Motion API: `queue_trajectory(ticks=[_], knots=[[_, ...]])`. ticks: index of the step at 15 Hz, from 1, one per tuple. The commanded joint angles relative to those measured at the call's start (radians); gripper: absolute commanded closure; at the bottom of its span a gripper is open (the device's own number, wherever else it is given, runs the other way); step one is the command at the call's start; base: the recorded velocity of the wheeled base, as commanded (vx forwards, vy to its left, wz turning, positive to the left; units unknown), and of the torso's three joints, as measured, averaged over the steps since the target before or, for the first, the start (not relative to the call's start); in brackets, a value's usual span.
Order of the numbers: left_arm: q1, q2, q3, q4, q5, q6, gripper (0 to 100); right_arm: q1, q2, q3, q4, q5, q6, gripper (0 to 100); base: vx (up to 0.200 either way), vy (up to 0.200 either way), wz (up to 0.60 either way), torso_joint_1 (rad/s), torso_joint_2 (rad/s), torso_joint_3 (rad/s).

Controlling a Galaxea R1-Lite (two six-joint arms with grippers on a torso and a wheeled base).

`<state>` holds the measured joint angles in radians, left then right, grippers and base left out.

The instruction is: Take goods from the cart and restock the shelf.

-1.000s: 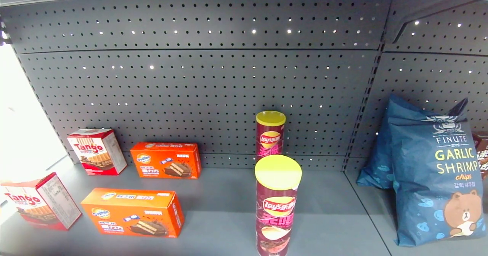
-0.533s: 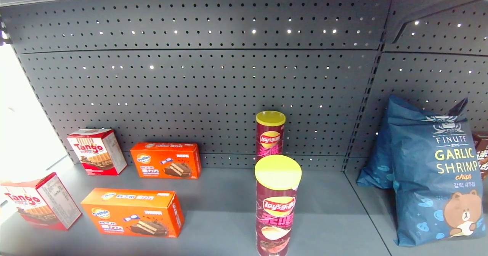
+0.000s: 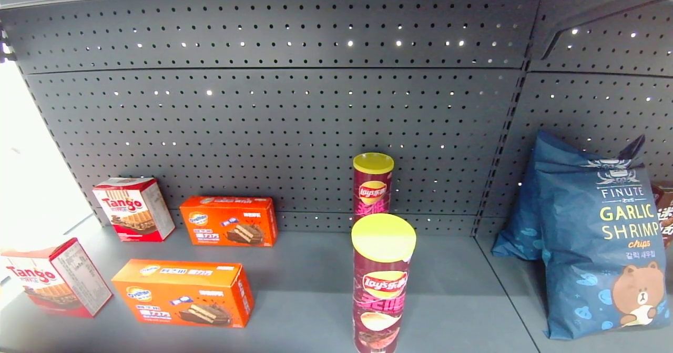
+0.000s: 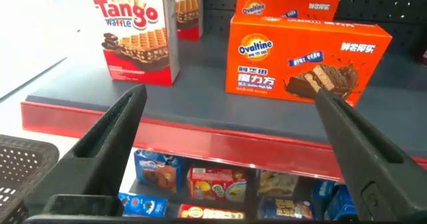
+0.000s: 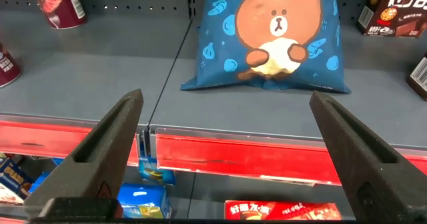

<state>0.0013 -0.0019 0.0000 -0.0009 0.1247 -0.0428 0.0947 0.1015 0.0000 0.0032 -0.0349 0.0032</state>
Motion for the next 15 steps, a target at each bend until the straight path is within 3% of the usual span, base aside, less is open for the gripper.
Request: queue_trajectory(ticks=[1, 3, 6, 15], knots=[[0.0, 0.002, 0.0, -0.001, 0.001, 0.0, 0, 0.0, 0.001, 0.0, 0.001, 0.0, 0.0, 0, 0.0, 0.0, 0.0, 0.0, 0.0, 0.0], [0.0, 0.002, 0.0, -0.001, 0.001, 0.0, 0, 0.002, 0.001, 0.0, 0.001, 0.0, 0.0, 0, 0.0, 0.0, 0.0, 0.0, 0.0, 0.0], [0.0, 0.002, 0.0, -0.001, 0.003, 0.0, 0, -0.101, -0.083, 0.0, 0.0, 0.0, 0.006, 0, 0.0, 0.0, 0.0, 0.0, 0.0, 0.0], [0.0, 0.002, 0.0, -0.001, 0.003, 0.0, 0, -0.095, -0.101, 0.0, 0.0, 0.003, 0.0, 0, 0.0, 0.0, 0.0, 0.0, 0.0, 0.0]])
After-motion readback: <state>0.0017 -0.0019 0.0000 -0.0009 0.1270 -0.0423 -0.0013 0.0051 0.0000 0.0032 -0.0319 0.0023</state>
